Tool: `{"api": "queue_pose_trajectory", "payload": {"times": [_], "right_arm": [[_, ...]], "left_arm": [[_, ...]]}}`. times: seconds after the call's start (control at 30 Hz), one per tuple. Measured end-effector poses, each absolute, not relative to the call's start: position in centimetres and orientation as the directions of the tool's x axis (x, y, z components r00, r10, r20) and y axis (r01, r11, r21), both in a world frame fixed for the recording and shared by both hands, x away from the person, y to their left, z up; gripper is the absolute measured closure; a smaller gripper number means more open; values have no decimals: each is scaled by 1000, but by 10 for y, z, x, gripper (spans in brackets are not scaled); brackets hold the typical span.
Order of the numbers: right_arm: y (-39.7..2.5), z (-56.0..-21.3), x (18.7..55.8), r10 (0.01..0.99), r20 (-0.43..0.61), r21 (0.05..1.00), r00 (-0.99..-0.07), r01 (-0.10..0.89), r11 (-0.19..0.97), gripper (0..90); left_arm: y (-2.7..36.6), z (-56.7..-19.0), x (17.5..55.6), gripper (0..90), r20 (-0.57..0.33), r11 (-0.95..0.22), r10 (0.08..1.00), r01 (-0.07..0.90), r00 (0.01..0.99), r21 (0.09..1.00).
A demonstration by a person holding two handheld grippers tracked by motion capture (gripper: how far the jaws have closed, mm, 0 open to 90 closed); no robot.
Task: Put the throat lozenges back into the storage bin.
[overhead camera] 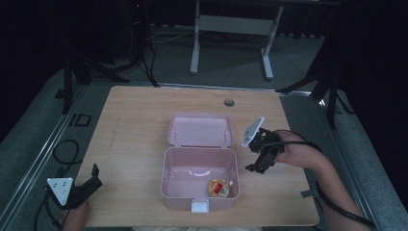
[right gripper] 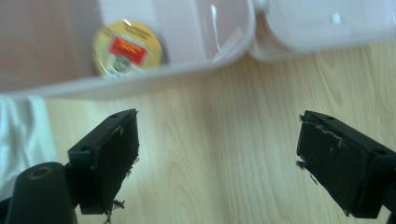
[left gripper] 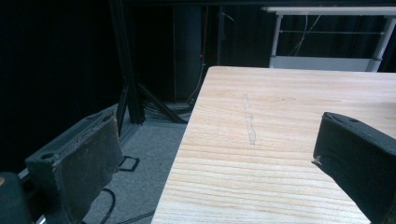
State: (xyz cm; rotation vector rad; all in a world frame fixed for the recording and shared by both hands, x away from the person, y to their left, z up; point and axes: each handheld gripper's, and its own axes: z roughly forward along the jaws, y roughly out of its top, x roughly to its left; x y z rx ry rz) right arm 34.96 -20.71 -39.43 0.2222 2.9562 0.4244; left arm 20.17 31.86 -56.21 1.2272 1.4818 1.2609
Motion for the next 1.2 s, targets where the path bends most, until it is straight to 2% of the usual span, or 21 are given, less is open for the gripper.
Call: {"api": "queue_pose_trajectory", "payload": {"times": [0.3,0.53,0.6,0.87,1.2], "right_arm": [[-242,-429,361,293,-149,397,-945,214,892,126],[-277,-479,370,492,-157,562,-857,332,757,125],[-287,-493,371,559,-172,610,-811,358,707,124],[-318,-525,370,715,-240,686,-657,407,603,115],[-346,-541,363,901,-250,806,-354,439,397,115]], "left_arm": [[318,-562,201,12,10,22,982,163,-190,986],[319,-562,201,12,9,22,982,162,-188,986],[318,-562,202,12,11,20,982,162,-188,987],[318,-562,202,12,11,20,982,163,-189,986],[318,-562,201,12,10,21,982,161,-190,987]]}}
